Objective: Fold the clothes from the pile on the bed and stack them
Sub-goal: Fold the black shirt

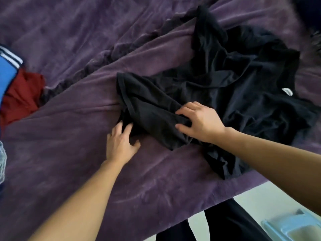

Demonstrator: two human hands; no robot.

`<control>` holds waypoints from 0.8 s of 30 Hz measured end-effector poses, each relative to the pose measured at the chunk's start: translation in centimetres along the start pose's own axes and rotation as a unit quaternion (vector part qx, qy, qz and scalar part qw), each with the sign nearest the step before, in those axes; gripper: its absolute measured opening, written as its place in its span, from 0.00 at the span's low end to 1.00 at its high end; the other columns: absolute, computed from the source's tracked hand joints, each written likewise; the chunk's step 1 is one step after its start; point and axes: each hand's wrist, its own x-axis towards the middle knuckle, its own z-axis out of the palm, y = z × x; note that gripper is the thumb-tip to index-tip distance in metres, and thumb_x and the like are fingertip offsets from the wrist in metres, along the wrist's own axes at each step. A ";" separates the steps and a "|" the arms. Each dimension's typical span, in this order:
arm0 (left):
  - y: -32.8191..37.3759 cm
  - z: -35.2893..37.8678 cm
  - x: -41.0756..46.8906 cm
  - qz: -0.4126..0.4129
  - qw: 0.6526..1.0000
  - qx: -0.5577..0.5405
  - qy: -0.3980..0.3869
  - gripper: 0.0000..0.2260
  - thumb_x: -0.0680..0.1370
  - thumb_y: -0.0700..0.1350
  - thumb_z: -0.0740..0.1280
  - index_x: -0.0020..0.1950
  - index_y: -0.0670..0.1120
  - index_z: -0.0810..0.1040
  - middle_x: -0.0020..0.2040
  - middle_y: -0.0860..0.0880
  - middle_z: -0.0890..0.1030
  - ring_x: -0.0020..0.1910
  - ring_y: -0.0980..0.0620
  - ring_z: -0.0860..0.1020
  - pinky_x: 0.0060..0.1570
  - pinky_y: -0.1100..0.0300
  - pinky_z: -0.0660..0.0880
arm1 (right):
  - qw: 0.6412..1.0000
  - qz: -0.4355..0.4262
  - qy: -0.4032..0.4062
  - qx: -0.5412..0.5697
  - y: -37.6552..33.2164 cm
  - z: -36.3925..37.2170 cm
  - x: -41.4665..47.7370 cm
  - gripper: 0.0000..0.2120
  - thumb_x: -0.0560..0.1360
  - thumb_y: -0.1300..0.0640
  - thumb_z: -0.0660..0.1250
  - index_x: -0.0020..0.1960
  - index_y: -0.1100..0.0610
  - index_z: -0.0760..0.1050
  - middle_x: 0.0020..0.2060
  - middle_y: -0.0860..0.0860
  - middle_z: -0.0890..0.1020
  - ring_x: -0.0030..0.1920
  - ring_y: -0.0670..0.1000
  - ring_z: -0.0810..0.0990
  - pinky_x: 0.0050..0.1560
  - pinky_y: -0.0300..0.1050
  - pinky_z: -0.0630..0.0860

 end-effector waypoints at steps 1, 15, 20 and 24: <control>-0.6 0.2 -0.2 0.010 1.000 0.014 0.005 0.20 0.72 0.47 0.71 0.62 0.43 0.77 0.65 0.41 0.71 0.63 0.39 0.70 0.56 0.46 0.69 | 0.998 -0.016 -0.056 -0.018 -0.9 0.7 0.7 0.28 0.70 0.40 0.70 0.67 0.50 0.73 0.62 0.51 0.76 0.61 0.55 0.74 0.54 0.51 0.75; -5.5 -0.5 -12.7 0.110 0.980 0.086 -0.143 0.06 0.72 0.47 0.68 0.40 0.49 0.84 0.64 0.47 0.75 0.64 0.47 0.71 0.59 0.52 0.69 | 0.970 0.159 0.032 0.182 -4.7 -2.6 10.8 0.09 0.76 0.52 0.65 0.45 0.54 0.82 0.41 0.52 0.85 0.46 0.55 0.82 0.50 0.47 0.77; -5.0 -2.7 -9.0 -0.025 0.997 -0.033 -0.061 0.09 0.75 0.42 0.62 0.39 0.44 0.81 0.44 0.46 0.79 0.46 0.43 0.77 0.44 0.52 0.74 | 0.987 0.133 -0.070 0.064 -3.5 -0.9 9.1 0.09 0.76 0.54 0.63 0.53 0.52 0.80 0.49 0.53 0.83 0.52 0.57 0.80 0.51 0.49 0.77; -3.6 -5.7 0.5 -0.106 0.970 -0.176 0.132 0.11 0.74 0.37 0.65 0.55 0.42 0.80 0.48 0.41 0.80 0.47 0.38 0.79 0.47 0.47 0.76 | 0.983 0.174 -0.060 0.001 0.1 1.0 6.0 0.19 0.76 0.54 0.64 0.66 0.53 0.73 0.62 0.54 0.75 0.62 0.59 0.72 0.56 0.51 0.72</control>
